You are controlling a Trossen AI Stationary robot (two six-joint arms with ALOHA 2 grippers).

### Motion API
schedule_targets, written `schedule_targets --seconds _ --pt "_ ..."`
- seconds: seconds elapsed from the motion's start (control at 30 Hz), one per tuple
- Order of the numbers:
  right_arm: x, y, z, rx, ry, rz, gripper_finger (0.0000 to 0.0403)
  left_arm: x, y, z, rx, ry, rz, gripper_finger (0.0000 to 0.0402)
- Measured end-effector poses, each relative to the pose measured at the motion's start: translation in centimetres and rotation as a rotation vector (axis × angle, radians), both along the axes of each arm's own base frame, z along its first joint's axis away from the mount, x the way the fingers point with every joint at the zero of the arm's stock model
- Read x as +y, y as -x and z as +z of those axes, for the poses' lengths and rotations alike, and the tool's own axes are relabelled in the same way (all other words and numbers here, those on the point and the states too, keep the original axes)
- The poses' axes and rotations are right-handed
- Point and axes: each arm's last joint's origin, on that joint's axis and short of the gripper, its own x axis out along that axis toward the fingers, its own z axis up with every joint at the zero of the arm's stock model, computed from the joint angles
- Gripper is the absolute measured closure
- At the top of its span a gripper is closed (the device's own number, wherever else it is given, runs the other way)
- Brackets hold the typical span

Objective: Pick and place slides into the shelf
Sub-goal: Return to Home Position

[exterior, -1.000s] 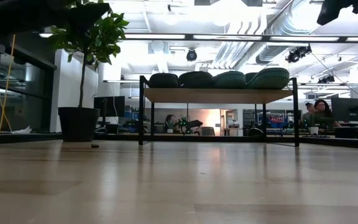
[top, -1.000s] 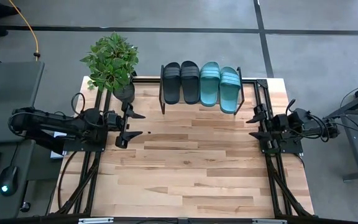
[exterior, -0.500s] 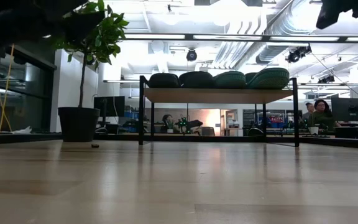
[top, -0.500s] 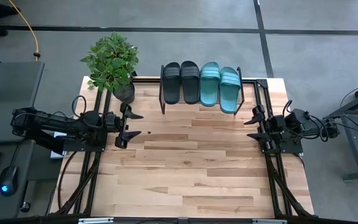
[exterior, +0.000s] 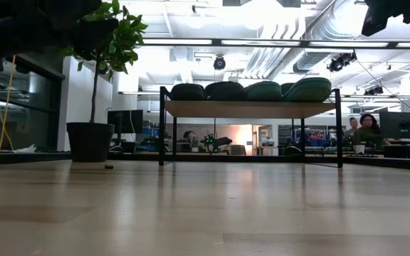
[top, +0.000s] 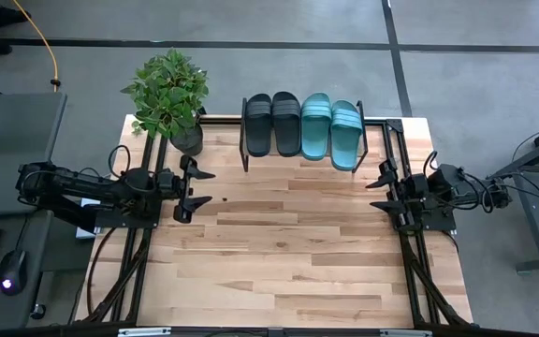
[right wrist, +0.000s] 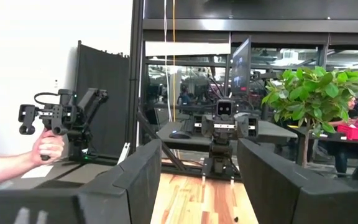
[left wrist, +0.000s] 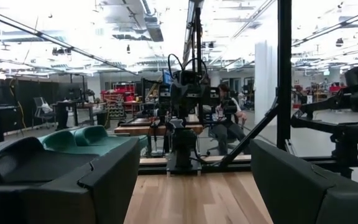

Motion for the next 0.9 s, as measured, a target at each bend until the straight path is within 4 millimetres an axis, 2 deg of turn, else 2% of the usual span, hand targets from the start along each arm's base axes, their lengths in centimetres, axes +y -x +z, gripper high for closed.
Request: schedule_targets --seconds 0.13,0.2,0.33,0.43,0.57,0.8,0.9 --pt "0.0 -0.1 -0.2 -0.025 -0.002 -0.003 0.0201 0.0 -0.1 -0.2 0.023 0.008 -0.002 0.0114" --pt "0.0 -0.6 -1.2 -0.05 -0.01 -0.018 0.0201 0.0 -0.1 -0.2 0.022 0.008 -0.002 0.0114" --pt "-0.4 -1.2 -2.8 -0.057 -0.075 -0.175 0.0201 0.0 -0.1 -0.2 0.022 0.008 -0.001 0.0114" --pt "-0.5 -1.4 -3.5 -0.034 -0.087 -0.225 0.0201 0.0 -0.1 -0.2 0.024 0.008 -0.001 0.0114" --pt "-0.4 -1.4 -3.5 -0.041 -0.082 -0.187 0.0201 0.0 0.2 -1.0 0.038 0.003 0.004 0.0114" --pt "-0.2 -1.5 -3.7 -0.022 -0.04 -0.119 0.0201 0.0 0.2 -1.0 0.036 0.008 0.014 0.0114" --pt "-0.2 -1.7 -4.5 -0.012 -0.037 -0.119 0.0201 0.0 0.2 -1.0 0.037 0.008 0.014 0.0114"
